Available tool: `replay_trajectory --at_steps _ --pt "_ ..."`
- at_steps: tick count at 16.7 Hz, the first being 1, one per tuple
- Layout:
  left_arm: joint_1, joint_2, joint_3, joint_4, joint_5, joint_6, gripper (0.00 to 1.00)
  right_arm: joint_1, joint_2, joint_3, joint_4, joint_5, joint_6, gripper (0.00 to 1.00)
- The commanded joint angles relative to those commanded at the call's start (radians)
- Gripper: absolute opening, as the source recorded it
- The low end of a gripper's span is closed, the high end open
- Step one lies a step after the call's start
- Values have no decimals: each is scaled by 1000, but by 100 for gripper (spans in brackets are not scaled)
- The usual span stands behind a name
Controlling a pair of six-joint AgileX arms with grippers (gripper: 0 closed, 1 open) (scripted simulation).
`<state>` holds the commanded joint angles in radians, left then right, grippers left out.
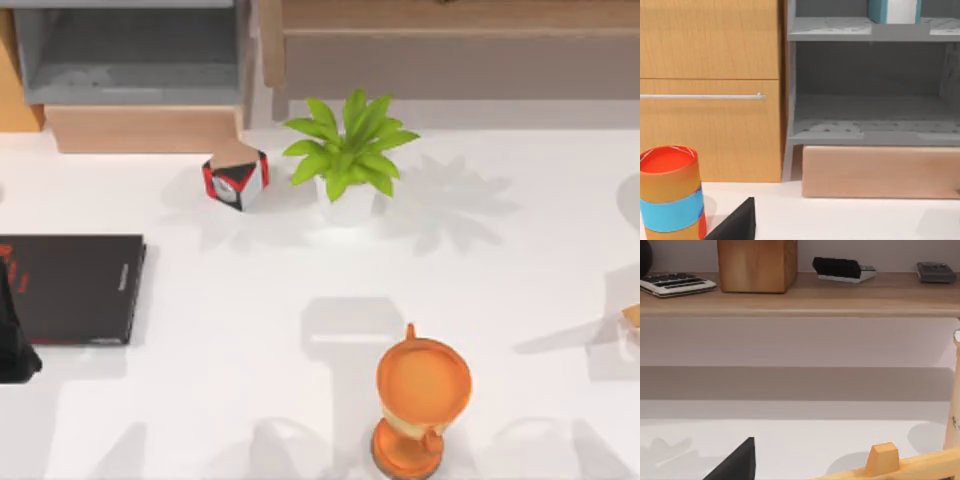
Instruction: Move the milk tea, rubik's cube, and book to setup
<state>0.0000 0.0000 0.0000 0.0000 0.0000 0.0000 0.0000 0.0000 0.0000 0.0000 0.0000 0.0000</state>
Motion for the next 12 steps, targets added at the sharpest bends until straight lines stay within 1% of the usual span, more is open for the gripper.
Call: replay_trajectory --at_steps 7,9,12 --pt "-5 30 24 14 -2 0 100 0 0 0 0 0 0 100" --pt "-15 103 81 44 -9 -1 100 0 0 0 0 0 0 100" --pt "-36 286 213 112 -26 -2 100 0 0 0 0 0 0 100"
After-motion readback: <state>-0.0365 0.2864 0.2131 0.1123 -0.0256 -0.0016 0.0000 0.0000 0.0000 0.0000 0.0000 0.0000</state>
